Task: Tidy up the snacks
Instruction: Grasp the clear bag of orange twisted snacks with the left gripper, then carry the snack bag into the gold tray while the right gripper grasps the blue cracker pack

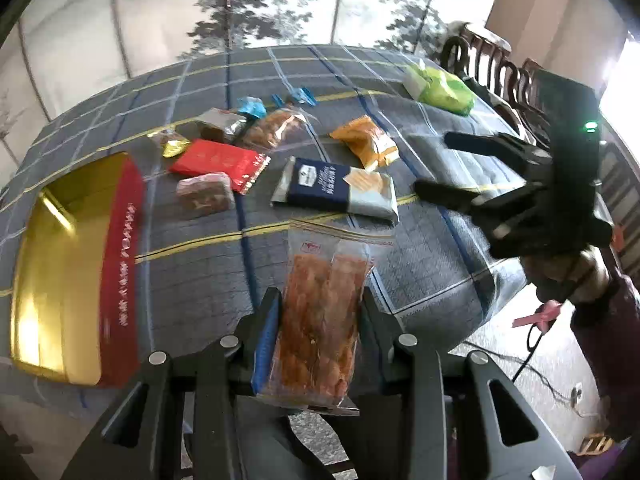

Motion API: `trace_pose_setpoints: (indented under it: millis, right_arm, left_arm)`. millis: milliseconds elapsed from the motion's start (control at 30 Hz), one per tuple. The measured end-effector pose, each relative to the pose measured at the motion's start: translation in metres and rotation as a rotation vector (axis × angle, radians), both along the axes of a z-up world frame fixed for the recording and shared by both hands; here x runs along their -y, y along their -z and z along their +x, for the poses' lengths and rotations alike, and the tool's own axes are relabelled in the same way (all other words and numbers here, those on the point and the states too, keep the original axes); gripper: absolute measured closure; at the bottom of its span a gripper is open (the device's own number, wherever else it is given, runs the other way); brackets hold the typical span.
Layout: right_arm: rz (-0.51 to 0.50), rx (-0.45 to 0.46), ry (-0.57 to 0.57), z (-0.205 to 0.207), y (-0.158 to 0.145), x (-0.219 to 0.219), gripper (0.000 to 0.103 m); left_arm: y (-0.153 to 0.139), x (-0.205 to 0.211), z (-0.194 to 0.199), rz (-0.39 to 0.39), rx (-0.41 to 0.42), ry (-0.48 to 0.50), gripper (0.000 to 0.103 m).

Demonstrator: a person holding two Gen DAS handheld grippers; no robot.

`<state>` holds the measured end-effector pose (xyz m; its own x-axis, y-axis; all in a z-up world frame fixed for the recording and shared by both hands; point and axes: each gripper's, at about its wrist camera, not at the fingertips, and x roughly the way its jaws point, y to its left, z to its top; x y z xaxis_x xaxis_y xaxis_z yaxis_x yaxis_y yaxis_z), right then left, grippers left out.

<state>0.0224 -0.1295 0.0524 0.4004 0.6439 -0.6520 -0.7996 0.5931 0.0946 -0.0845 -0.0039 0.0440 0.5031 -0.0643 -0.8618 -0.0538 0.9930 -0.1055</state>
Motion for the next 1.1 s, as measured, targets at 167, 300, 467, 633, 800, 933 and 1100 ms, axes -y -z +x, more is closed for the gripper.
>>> trace_pose_setpoints:
  millis: [167, 300, 467, 633, 800, 933, 1100]
  right_arm:
    - [-0.110, 0.012, -0.198, 0.003, 0.009, -0.054, 0.001]
    - [-0.180, -0.011, -0.267, 0.014, 0.024, -0.079, 0.000]
    - [-0.244, -0.036, -0.302, 0.025, 0.042, -0.098, 0.004]
    - [-0.291, -0.091, -0.304, 0.037, 0.058, -0.107, 0.027]
    - [-0.299, -0.061, -0.263, 0.032, 0.055, -0.106, 0.051]
    - [-0.280, -0.051, -0.217, 0.013, 0.052, -0.104, 0.052]
    - [-0.194, -0.109, -0.094, 0.006, 0.053, -0.099, 0.052]
  left_arm:
    - [-0.008, -0.008, -0.010, -0.011, 0.015, -0.042, 0.069]
    - [-0.015, -0.014, -0.016, -0.009, 0.027, -0.060, 0.069]
    - [-0.023, -0.015, -0.020, 0.006, 0.042, -0.067, 0.069]
    - [-0.026, -0.012, -0.020, 0.012, 0.047, -0.069, 0.069]
    - [-0.028, -0.014, -0.020, 0.016, 0.047, -0.085, 0.069]
    - [-0.032, -0.019, -0.022, 0.019, 0.060, -0.107, 0.069]
    - [-0.037, -0.031, -0.025, 0.022, 0.069, -0.137, 0.069]
